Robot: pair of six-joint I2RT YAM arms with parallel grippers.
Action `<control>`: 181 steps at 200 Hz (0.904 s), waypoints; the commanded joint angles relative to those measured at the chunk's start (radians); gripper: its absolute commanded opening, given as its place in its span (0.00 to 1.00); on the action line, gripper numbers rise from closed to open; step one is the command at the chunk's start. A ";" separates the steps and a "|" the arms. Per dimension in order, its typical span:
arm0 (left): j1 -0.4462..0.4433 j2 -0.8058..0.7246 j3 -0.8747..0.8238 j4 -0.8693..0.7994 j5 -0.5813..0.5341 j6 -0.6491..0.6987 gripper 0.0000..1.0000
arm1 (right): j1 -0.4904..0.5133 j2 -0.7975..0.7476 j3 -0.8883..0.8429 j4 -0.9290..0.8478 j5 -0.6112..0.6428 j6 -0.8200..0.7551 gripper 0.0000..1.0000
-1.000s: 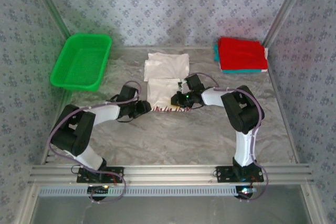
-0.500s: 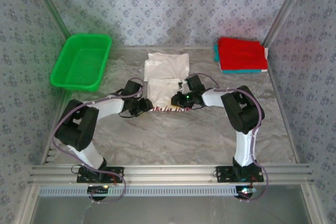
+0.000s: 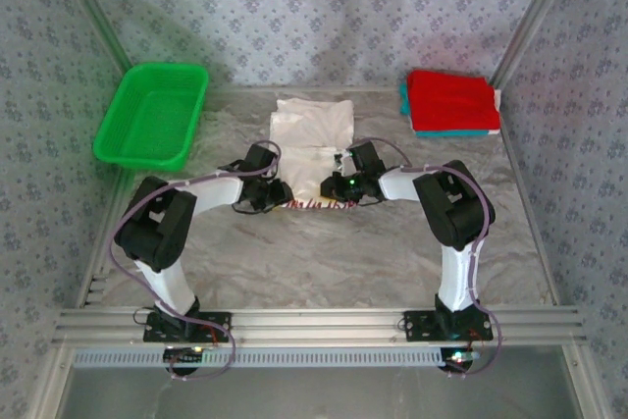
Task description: Fold and stack the t-shirts
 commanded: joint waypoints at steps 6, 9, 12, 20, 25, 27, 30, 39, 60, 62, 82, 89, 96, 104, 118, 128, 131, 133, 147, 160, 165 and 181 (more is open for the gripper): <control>-0.011 0.004 0.001 0.000 -0.026 -0.003 0.23 | -0.002 -0.013 -0.032 -0.029 0.008 0.007 0.14; -0.011 0.002 0.001 -0.001 -0.031 0.001 0.21 | -0.003 -0.016 -0.033 -0.030 0.009 0.007 0.14; -0.012 0.000 0.001 -0.002 -0.037 0.002 0.19 | -0.002 -0.019 -0.033 -0.029 0.009 0.007 0.14; -0.012 -0.002 0.004 -0.006 -0.049 0.004 0.14 | -0.003 -0.027 -0.032 -0.031 0.006 0.007 0.14; -0.011 -0.003 0.005 -0.007 -0.052 0.007 0.10 | -0.002 -0.031 -0.031 -0.032 0.004 0.007 0.14; -0.012 -0.002 0.005 -0.007 -0.054 0.008 0.08 | -0.003 -0.033 -0.030 -0.032 0.004 0.007 0.14; -0.010 -0.002 0.007 -0.008 -0.057 0.008 0.05 | -0.002 -0.035 -0.029 -0.033 0.002 0.007 0.14; -0.010 -0.002 0.011 -0.010 -0.062 0.010 0.01 | 0.000 -0.040 -0.027 -0.038 0.002 0.006 0.14; -0.010 -0.005 0.016 -0.004 -0.062 0.012 0.00 | -0.001 -0.057 -0.020 -0.053 -0.009 0.001 0.16; -0.011 -0.006 0.016 -0.003 -0.061 0.011 0.00 | -0.001 -0.060 -0.021 -0.054 -0.012 0.001 0.16; -0.013 -0.022 0.015 -0.014 -0.061 0.016 0.00 | -0.001 -0.146 -0.032 -0.090 -0.013 -0.004 0.20; -0.014 -0.033 0.010 -0.016 -0.058 0.020 0.00 | -0.002 -0.195 -0.046 -0.102 0.005 -0.007 0.23; -0.016 -0.045 0.002 -0.015 -0.053 0.027 0.00 | -0.006 -0.249 -0.065 -0.118 0.029 -0.008 0.29; -0.018 -0.061 -0.007 -0.014 -0.051 0.034 0.00 | -0.018 -0.304 -0.091 -0.131 0.049 0.001 0.35; -0.022 -0.083 -0.033 -0.005 -0.051 0.036 0.00 | -0.051 -0.370 -0.137 -0.146 0.048 0.025 0.41; -0.025 -0.093 -0.048 0.008 -0.047 0.037 0.00 | -0.083 -0.385 -0.159 -0.165 0.025 0.037 0.44; -0.025 -0.096 -0.052 0.012 -0.046 0.037 0.00 | -0.091 -0.387 -0.165 -0.168 0.018 0.040 0.45; -0.025 -0.097 -0.055 0.015 -0.045 0.036 0.00 | -0.097 -0.388 -0.171 -0.174 0.016 0.041 0.46; -0.027 -0.099 -0.065 0.031 -0.032 0.030 0.00 | -0.128 -0.386 -0.209 -0.175 -0.003 0.065 0.50; -0.028 -0.099 -0.065 0.042 -0.021 0.028 0.00 | -0.149 -0.388 -0.254 -0.142 -0.018 0.096 0.52; -0.029 -0.097 -0.063 0.041 -0.019 0.025 0.00 | -0.151 -0.388 -0.268 -0.134 -0.018 0.109 0.54; -0.030 -0.097 -0.059 0.041 -0.016 0.014 0.00 | -0.157 -0.386 -0.297 -0.137 0.007 0.133 0.58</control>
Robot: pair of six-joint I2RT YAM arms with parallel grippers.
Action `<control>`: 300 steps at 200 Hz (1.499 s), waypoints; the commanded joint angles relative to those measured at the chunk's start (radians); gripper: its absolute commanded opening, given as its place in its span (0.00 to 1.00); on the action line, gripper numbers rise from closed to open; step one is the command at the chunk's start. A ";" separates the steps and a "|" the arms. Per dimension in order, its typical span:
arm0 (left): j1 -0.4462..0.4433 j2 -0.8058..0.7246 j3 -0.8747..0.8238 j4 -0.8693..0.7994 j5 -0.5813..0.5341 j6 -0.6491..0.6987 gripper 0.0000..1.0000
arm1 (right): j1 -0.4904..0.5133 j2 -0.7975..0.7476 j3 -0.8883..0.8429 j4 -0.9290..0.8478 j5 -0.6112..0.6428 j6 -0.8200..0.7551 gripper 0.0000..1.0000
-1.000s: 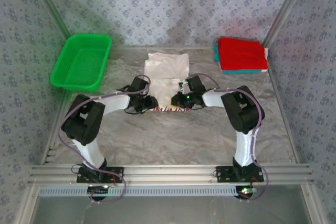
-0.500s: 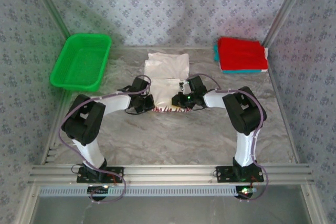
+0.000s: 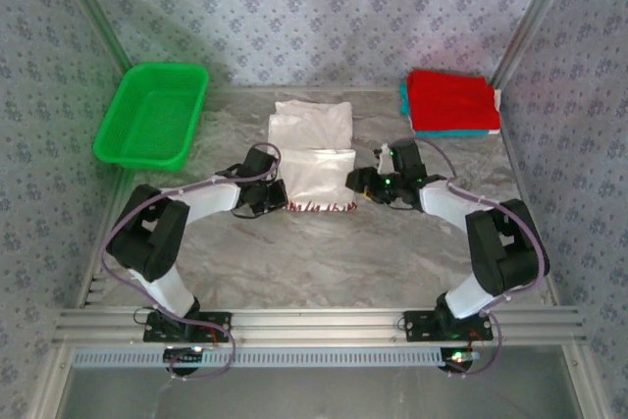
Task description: Fold and stack the t-shirts
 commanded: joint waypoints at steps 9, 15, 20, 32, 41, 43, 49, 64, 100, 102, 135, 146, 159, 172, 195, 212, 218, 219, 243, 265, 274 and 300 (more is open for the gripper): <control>-0.009 -0.023 -0.005 0.022 0.015 -0.003 0.00 | -0.003 0.020 -0.056 -0.030 -0.005 0.071 0.58; -0.010 -0.023 -0.003 0.022 0.014 -0.002 0.00 | -0.004 0.023 -0.065 -0.019 -0.013 0.078 0.58; -0.009 -0.025 -0.003 0.021 0.014 -0.001 0.00 | -0.002 0.024 -0.075 -0.003 -0.018 0.087 0.58; -0.010 -0.025 -0.001 0.019 0.016 0.000 0.00 | 0.001 0.031 -0.085 0.019 -0.023 0.101 0.58; -0.009 -0.025 -0.002 0.018 0.018 0.000 0.00 | 0.004 0.043 -0.082 0.021 -0.025 0.104 0.57; -0.010 -0.025 -0.002 0.018 0.018 0.001 0.00 | 0.005 0.046 -0.082 0.024 -0.027 0.105 0.57; -0.009 -0.024 -0.001 0.018 0.021 0.001 0.00 | 0.009 0.055 -0.079 0.031 -0.033 0.109 0.57; -0.009 -0.023 -0.001 0.019 0.024 0.003 0.00 | 0.020 0.077 -0.075 0.054 -0.041 0.129 0.56; -0.011 -0.027 -0.004 0.023 0.023 0.000 0.00 | 0.036 0.110 -0.052 0.088 -0.026 0.148 0.55; -0.011 -0.025 -0.004 0.023 0.024 0.000 0.00 | 0.035 0.112 -0.050 0.090 -0.026 0.149 0.54; -0.011 -0.022 -0.004 0.023 0.031 -0.001 0.00 | 0.044 0.146 -0.030 0.138 -0.004 0.176 0.45; -0.010 -0.028 -0.007 0.022 0.027 -0.002 0.00 | 0.044 0.146 -0.032 0.153 0.011 0.184 0.41; -0.011 -0.037 -0.013 0.020 0.018 -0.001 0.00 | 0.047 0.144 -0.035 0.157 0.030 0.183 0.34; -0.009 -0.044 -0.019 0.020 0.013 0.000 0.00 | 0.046 0.144 -0.030 0.145 0.048 0.170 0.27; -0.008 -0.041 -0.020 0.026 0.015 0.008 0.00 | 0.050 0.161 -0.025 0.145 0.061 0.151 0.13; -0.008 -0.040 -0.031 0.050 0.019 0.009 0.00 | 0.061 0.185 -0.013 0.115 0.071 0.113 0.06; -0.008 -0.040 -0.038 0.057 0.020 0.009 0.00 | 0.062 0.191 -0.013 0.107 0.074 0.103 0.03; -0.008 -0.041 -0.039 0.059 0.020 0.009 0.00 | 0.062 0.191 -0.013 0.106 0.073 0.102 0.02; -0.009 -0.070 -0.088 0.078 0.027 0.014 0.00 | 0.065 0.159 -0.066 0.102 0.073 0.095 0.00; -0.014 -0.164 -0.198 0.096 0.027 0.020 0.00 | 0.079 0.061 -0.143 0.045 0.094 0.065 0.00; -0.022 -0.220 -0.246 0.091 0.030 0.023 0.00 | 0.093 0.009 -0.182 0.016 0.095 0.061 0.00; -0.098 -0.395 -0.359 0.015 0.041 0.013 0.00 | 0.197 -0.221 -0.310 -0.087 0.155 0.078 0.00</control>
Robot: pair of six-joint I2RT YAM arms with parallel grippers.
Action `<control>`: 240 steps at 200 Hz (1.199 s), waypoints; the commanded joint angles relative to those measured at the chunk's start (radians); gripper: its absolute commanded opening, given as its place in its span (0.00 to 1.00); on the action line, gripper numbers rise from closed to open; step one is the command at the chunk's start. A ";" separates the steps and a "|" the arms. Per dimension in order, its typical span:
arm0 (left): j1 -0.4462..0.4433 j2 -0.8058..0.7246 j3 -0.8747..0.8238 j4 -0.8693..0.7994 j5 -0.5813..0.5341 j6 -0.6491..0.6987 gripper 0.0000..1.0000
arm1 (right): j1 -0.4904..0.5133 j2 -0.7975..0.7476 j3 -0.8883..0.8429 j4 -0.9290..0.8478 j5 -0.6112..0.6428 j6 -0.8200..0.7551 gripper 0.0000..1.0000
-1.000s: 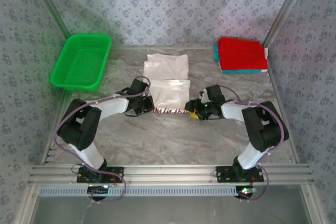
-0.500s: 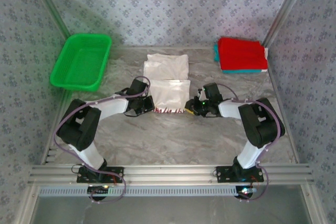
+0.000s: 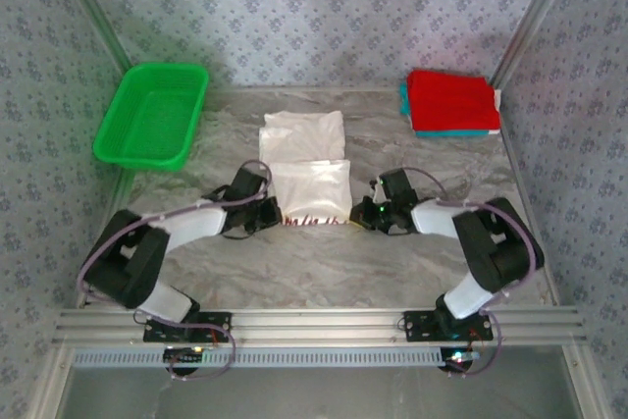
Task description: Fold and stack the t-shirts
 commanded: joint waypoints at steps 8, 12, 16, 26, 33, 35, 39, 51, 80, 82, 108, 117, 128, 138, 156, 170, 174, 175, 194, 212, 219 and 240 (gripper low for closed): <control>-0.101 -0.188 -0.096 -0.107 -0.003 0.008 0.00 | 0.122 -0.271 -0.123 -0.200 0.124 -0.003 0.00; -0.122 -0.210 -0.106 -0.115 -0.011 0.005 0.00 | 0.142 -0.320 -0.136 -0.219 0.144 0.006 0.00; -0.139 -0.231 -0.116 -0.123 -0.021 0.002 0.00 | 0.160 -0.362 -0.146 -0.233 0.163 0.016 0.00; -0.171 -0.275 -0.136 -0.132 -0.037 -0.016 0.00 | 0.185 -0.456 -0.167 -0.269 0.200 0.051 0.00; -0.184 -0.304 -0.146 -0.134 -0.040 -0.037 0.00 | 0.190 -0.524 -0.177 -0.291 0.212 0.075 0.00; -0.186 -0.312 -0.148 -0.134 -0.040 -0.043 0.00 | 0.192 -0.542 -0.179 -0.297 0.212 0.081 0.00; -0.191 -0.329 -0.150 -0.131 -0.035 -0.054 0.00 | 0.193 -0.576 -0.181 -0.307 0.216 0.089 0.00; -0.207 -0.381 -0.142 -0.151 -0.037 -0.073 0.00 | 0.204 -0.657 -0.171 -0.351 0.241 0.104 0.00; -0.208 -0.456 -0.016 -0.287 -0.087 -0.016 0.00 | 0.206 -0.693 -0.061 -0.439 0.280 0.064 0.00; -0.207 -0.456 -0.003 -0.294 -0.090 -0.009 0.00 | 0.205 -0.686 -0.049 -0.442 0.282 0.057 0.00; -0.148 -0.405 0.152 -0.323 -0.060 0.062 0.00 | 0.169 -0.568 0.116 -0.480 0.267 -0.050 0.00; -0.107 -0.376 0.188 -0.316 -0.031 0.070 0.00 | 0.143 -0.521 0.173 -0.476 0.257 -0.081 0.00; -0.048 -0.335 0.217 -0.289 0.022 0.075 0.00 | 0.108 -0.458 0.246 -0.483 0.248 -0.107 0.00; 0.005 -0.296 0.244 -0.260 0.067 0.075 0.00 | 0.067 -0.392 0.309 -0.483 0.215 -0.129 0.00; 0.081 -0.200 0.325 -0.238 0.113 0.101 0.00 | 0.001 -0.263 0.428 -0.475 0.187 -0.182 0.00; 0.121 -0.090 0.427 -0.273 0.140 0.148 0.00 | -0.032 -0.151 0.521 -0.502 0.180 -0.218 0.00; 0.132 -0.056 0.457 -0.281 0.151 0.165 0.00 | -0.042 -0.119 0.552 -0.508 0.171 -0.226 0.00; 0.134 -0.050 0.463 -0.282 0.153 0.170 0.00 | -0.045 -0.112 0.558 -0.509 0.167 -0.227 0.00; 0.177 0.089 0.580 -0.299 0.160 0.220 0.00 | -0.086 0.026 0.677 -0.482 0.148 -0.238 0.00; 0.223 0.209 0.684 -0.284 0.175 0.239 0.00 | -0.104 0.166 0.797 -0.506 0.148 -0.253 0.00; 0.233 0.254 0.729 -0.284 0.190 0.253 0.00 | -0.111 0.217 0.843 -0.511 0.140 -0.252 0.00; 0.254 0.391 0.872 -0.321 0.193 0.298 0.02 | -0.124 0.365 0.982 -0.517 0.139 -0.252 0.01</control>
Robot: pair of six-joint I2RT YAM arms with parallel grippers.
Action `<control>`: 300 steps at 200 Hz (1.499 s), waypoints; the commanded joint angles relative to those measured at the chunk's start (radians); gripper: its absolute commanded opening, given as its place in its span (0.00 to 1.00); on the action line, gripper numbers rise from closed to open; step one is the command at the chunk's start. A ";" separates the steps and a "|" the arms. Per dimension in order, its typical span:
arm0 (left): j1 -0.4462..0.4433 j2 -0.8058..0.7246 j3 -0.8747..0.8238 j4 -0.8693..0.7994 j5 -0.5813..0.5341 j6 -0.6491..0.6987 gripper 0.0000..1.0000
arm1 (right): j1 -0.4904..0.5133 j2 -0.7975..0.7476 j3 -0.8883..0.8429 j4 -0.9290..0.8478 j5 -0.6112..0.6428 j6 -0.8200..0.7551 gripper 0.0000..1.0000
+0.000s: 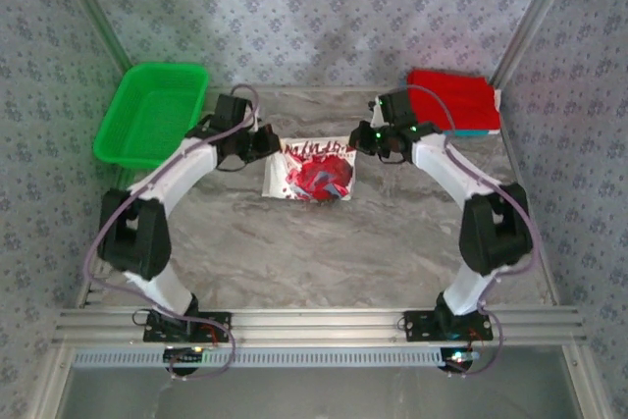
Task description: Fold and stack the t-shirts
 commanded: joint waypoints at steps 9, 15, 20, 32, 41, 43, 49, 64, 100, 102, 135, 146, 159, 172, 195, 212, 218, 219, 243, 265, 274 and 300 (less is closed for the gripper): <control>0.033 0.160 0.200 -0.058 0.012 0.110 0.22 | -0.018 0.191 0.212 -0.047 -0.016 -0.034 0.14; 0.038 0.193 0.242 -0.078 -0.012 0.127 0.37 | -0.020 0.230 0.267 -0.089 -0.021 -0.033 0.19; 0.040 0.221 0.281 -0.097 -0.035 0.141 0.47 | -0.025 0.257 0.308 -0.109 -0.019 -0.032 0.22; 0.043 0.269 0.370 -0.130 -0.074 0.181 0.58 | -0.039 0.297 0.379 -0.122 -0.013 -0.023 0.29; 0.046 0.285 0.429 -0.160 -0.108 0.189 0.60 | -0.049 0.306 0.414 -0.123 0.001 -0.015 0.29; 0.046 0.285 0.434 -0.165 -0.114 0.190 0.61 | -0.051 0.307 0.423 -0.123 0.005 -0.013 0.29; 0.046 0.281 0.459 -0.172 -0.126 0.192 0.63 | -0.056 0.307 0.445 -0.125 0.013 -0.001 0.30; 0.042 0.230 0.473 -0.168 -0.133 0.192 0.65 | -0.059 0.289 0.492 -0.162 0.026 -0.016 0.31; -0.003 -0.022 0.176 0.001 -0.183 0.163 0.65 | -0.001 0.040 0.204 -0.028 0.000 -0.069 0.32; -0.006 -0.033 0.147 0.024 -0.180 0.157 0.64 | 0.003 0.025 0.180 -0.011 -0.007 -0.062 0.32; -0.023 -0.034 -0.087 0.243 -0.111 0.097 0.60 | 0.065 0.001 -0.020 0.223 -0.211 0.086 0.13; -0.020 0.015 -0.105 0.274 -0.110 0.096 0.59 | 0.074 0.043 -0.032 0.246 -0.225 0.107 0.08; -0.018 0.076 -0.120 0.315 -0.101 0.096 0.57 | 0.074 0.084 -0.076 0.324 -0.238 0.140 0.06; -0.018 0.136 -0.140 0.365 -0.097 0.095 0.56 | 0.067 0.136 -0.109 0.392 -0.252 0.165 0.05; -0.006 0.224 -0.174 0.424 -0.112 0.070 0.55 | 0.059 0.227 -0.151 0.444 -0.257 0.174 0.03; 0.000 0.251 -0.209 0.450 -0.104 0.037 0.54 | 0.040 0.267 -0.203 0.484 -0.250 0.190 0.02; 0.000 0.249 -0.236 0.469 -0.115 0.027 0.54 | 0.032 0.276 -0.257 0.497 -0.241 0.191 0.02; -0.001 0.249 -0.240 0.472 -0.117 0.024 0.54 | 0.030 0.278 -0.261 0.498 -0.237 0.191 0.02; 0.000 0.252 -0.292 0.479 -0.131 0.010 0.54 | -0.009 0.308 -0.331 0.519 -0.228 0.182 0.01; -0.003 0.226 -0.291 0.454 -0.120 0.012 0.54 | -0.014 0.274 -0.316 0.477 -0.225 0.152 0.01; -0.005 0.204 -0.284 0.435 -0.127 0.013 0.54 | -0.007 0.249 -0.287 0.433 -0.217 0.127 0.02; -0.017 0.115 -0.249 0.364 -0.167 0.018 0.54 | 0.022 0.171 -0.181 0.314 -0.209 0.078 0.12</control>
